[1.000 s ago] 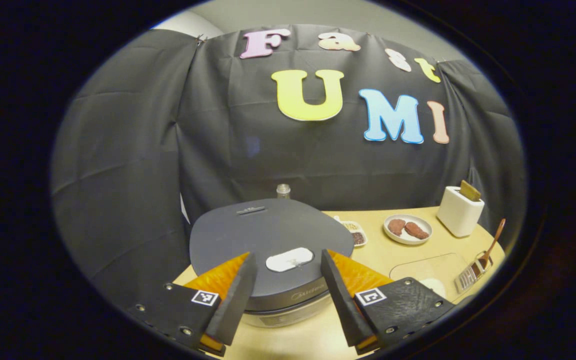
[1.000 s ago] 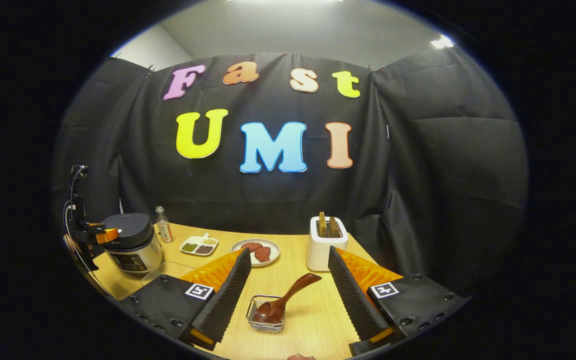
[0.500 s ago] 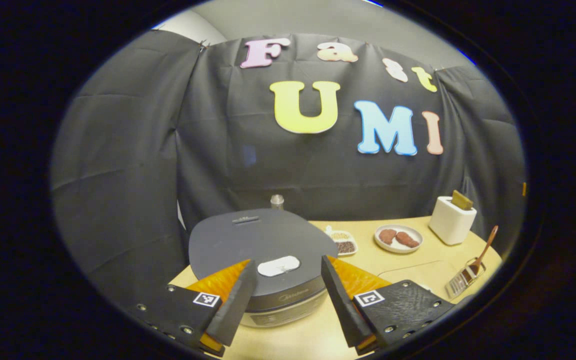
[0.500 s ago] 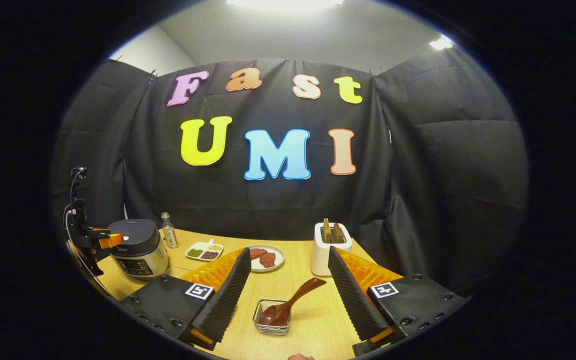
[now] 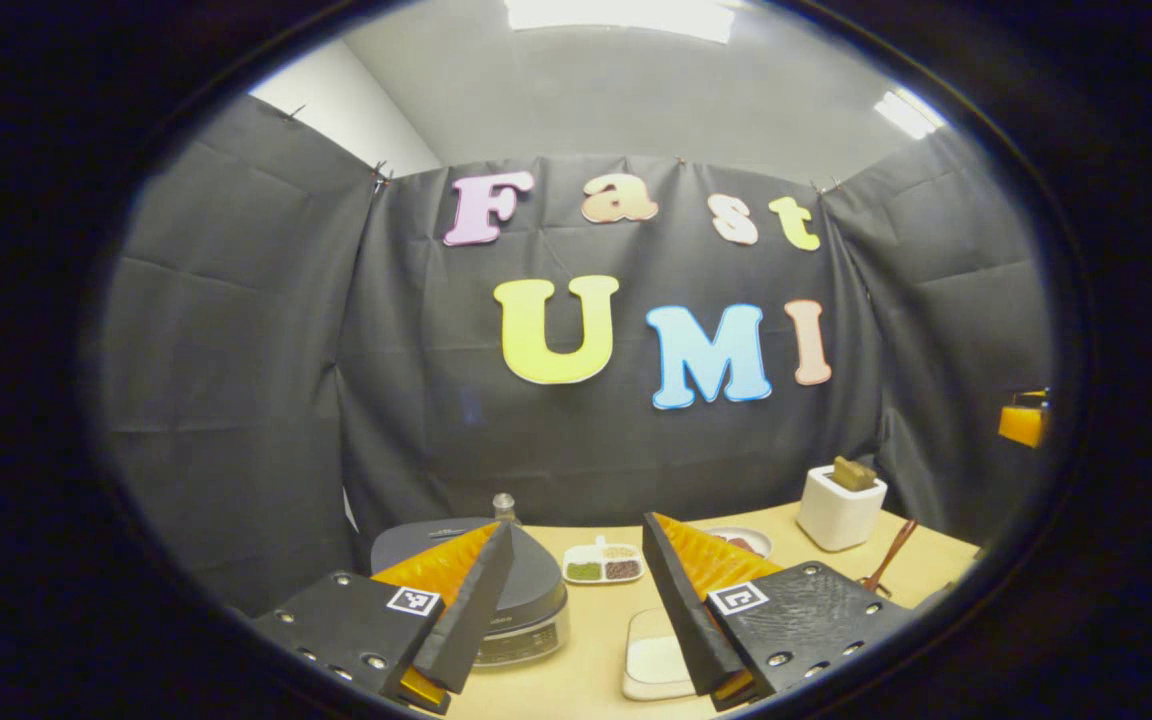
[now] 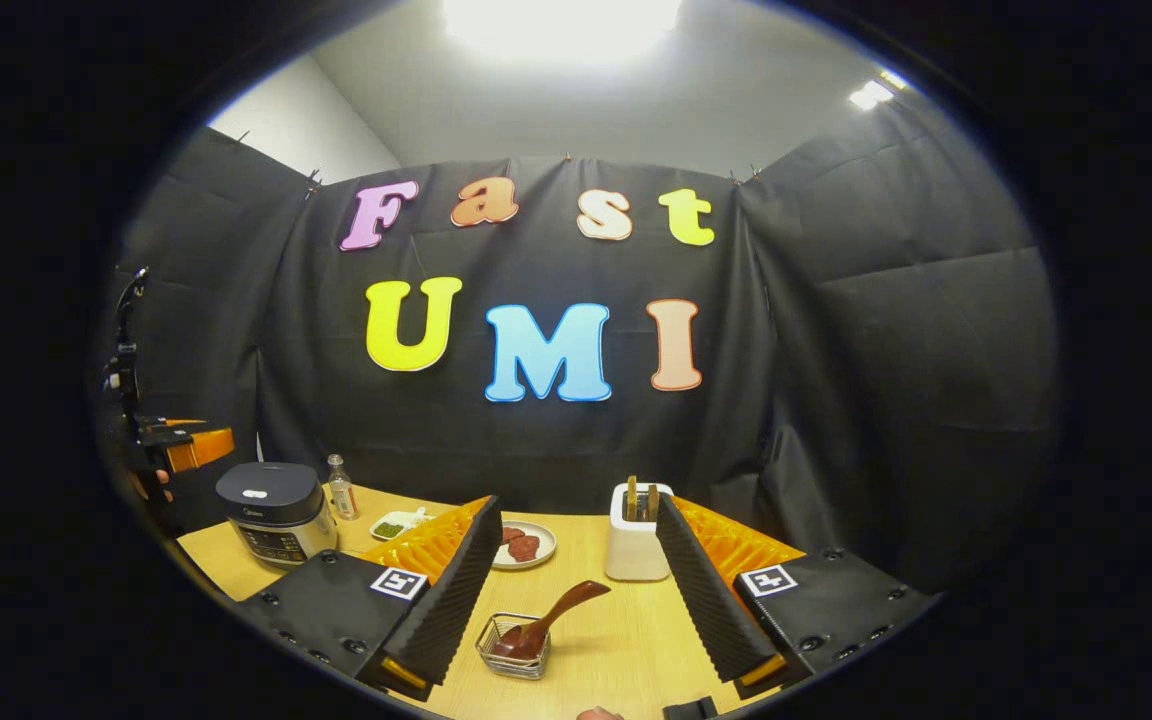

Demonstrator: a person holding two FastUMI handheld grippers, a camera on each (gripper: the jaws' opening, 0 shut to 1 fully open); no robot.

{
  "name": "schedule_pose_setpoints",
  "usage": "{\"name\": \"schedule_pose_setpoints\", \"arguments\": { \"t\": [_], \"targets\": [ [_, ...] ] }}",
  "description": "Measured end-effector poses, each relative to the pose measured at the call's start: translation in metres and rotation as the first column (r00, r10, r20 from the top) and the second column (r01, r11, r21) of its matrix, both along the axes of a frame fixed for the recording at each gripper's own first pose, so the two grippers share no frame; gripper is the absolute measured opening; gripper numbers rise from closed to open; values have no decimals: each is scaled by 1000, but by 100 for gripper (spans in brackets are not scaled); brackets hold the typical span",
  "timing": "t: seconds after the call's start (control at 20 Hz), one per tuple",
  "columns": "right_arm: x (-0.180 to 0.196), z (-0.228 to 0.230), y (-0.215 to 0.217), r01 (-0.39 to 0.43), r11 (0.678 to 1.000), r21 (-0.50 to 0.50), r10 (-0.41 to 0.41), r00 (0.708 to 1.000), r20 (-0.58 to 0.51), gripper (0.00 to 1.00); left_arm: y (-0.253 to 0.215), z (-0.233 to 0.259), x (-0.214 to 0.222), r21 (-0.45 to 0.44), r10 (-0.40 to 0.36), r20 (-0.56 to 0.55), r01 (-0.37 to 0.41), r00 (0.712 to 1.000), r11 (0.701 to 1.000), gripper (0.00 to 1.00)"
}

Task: Close the left gripper, press the button to open the rice cooker; take a wooden spoon from the chopstick holder with the right hand, scoop a spoonful of rice and pour it into the rice cooker, then put the wooden spoon back into the chopstick holder.

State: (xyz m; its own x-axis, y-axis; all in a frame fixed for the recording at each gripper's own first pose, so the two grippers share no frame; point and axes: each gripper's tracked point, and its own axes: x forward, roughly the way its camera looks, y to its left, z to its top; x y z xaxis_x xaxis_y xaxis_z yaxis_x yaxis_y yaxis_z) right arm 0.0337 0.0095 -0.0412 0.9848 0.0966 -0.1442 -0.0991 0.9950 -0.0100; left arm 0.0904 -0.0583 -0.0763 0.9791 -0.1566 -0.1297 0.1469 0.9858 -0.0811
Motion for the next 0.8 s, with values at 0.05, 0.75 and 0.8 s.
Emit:
{"name": "schedule_pose_setpoints", "arguments": {
  "t": [0.05, 0.75, 0.8],
  "targets": [
    [-2, 2, -3, -8, 1000, 6, 8, 1000, 6, 98, -5, 8, -10, 10, 6, 8, -6, 1000, 1000, 81],
    [-36, 22, 15, -9, 1000, 30, 8, 999, 36, 98, -1, 67, -92, 14, -13, 89, 11, 996, 1000, 81],
    [-38, 22, 15, 1, 1000, 19, -2, 999, 37, 98, 5, 68, -96, 18, -10, 93, 8, 996, 1000, 81]
  ]
}}
